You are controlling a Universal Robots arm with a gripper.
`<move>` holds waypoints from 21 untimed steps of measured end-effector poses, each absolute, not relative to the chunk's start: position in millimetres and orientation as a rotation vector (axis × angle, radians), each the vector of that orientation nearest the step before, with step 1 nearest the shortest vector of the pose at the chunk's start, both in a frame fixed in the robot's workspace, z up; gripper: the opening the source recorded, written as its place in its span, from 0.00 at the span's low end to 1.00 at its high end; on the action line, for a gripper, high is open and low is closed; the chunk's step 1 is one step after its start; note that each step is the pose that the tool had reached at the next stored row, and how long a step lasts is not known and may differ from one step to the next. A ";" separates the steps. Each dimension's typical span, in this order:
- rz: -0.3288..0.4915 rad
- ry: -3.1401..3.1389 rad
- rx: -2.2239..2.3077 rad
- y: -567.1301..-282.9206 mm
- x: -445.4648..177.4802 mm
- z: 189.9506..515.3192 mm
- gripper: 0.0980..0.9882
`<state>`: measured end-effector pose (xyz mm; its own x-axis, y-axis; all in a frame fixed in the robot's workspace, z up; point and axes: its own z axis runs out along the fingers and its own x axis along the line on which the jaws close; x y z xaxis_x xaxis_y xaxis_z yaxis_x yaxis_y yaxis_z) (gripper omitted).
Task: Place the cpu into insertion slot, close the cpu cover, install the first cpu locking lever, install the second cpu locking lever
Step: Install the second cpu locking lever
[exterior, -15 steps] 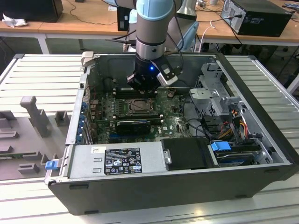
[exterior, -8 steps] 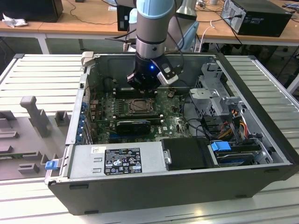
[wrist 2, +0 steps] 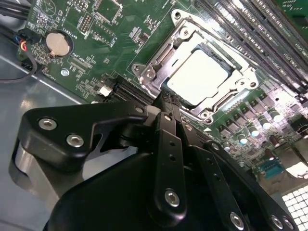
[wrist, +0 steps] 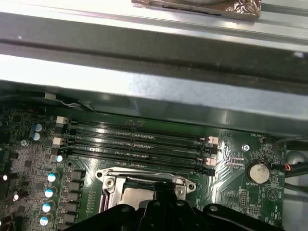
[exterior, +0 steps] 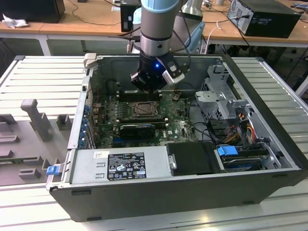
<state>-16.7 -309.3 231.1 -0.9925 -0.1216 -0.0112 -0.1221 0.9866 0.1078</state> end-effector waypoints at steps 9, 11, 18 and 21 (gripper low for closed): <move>0.170 3.127 -0.192 -326.2 -16.6 231.1 0.01; 0.170 3.127 -0.192 -327.2 -16.7 232.5 0.01; 0.170 3.127 -0.192 -328.0 -16.7 246.1 0.01; 0.170 3.127 -0.192 -329.4 -16.6 250.1 0.01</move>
